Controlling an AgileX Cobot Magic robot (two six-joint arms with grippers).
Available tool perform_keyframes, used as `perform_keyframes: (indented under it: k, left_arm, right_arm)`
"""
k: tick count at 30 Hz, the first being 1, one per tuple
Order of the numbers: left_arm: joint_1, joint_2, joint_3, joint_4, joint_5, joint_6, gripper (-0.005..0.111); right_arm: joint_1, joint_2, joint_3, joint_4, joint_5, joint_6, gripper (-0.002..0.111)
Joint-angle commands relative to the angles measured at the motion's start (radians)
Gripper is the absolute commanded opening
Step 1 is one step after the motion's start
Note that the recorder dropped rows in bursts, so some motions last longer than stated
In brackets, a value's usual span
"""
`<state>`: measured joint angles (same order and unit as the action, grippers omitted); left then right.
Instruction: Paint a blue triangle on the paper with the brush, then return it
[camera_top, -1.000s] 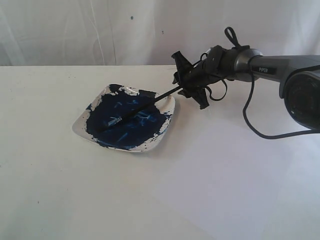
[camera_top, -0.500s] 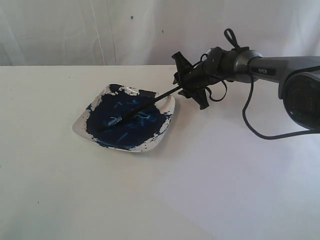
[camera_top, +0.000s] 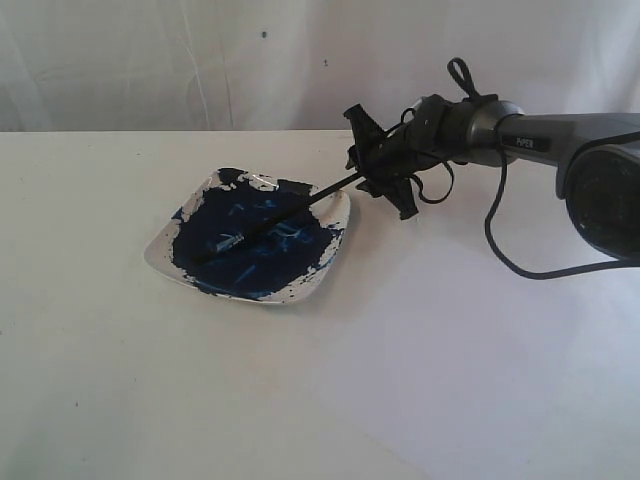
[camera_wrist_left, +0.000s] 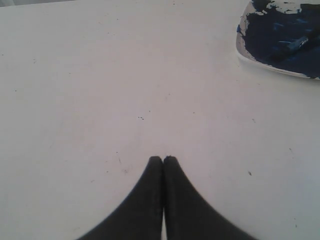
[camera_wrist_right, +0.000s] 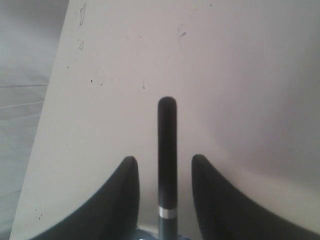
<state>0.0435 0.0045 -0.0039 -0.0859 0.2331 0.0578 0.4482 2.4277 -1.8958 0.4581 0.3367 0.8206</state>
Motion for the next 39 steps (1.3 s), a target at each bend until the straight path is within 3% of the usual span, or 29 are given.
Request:
perform_keyframes:
  k: [1, 12, 21, 39]
  left_arm:
    - [-0.008, -0.004, 0.004, -0.006, -0.001, -0.004, 0.000]
    - [-0.008, -0.004, 0.004, -0.006, -0.001, -0.004, 0.000]
    - [-0.008, -0.004, 0.004, -0.006, -0.001, -0.004, 0.000]
    - [-0.008, -0.004, 0.004, -0.006, -0.001, -0.004, 0.000]
  right_arm:
    - [-0.001, -0.004, -0.004, -0.004, -0.009, -0.013, 0.033]
    - [-0.001, -0.004, -0.004, -0.004, -0.007, -0.013, 0.019]
    - [-0.001, -0.004, -0.004, -0.004, 0.000, -0.013, 0.000]
    - [-0.013, -0.114, -0.004, -0.024, 0.046, -0.052, 0.000]
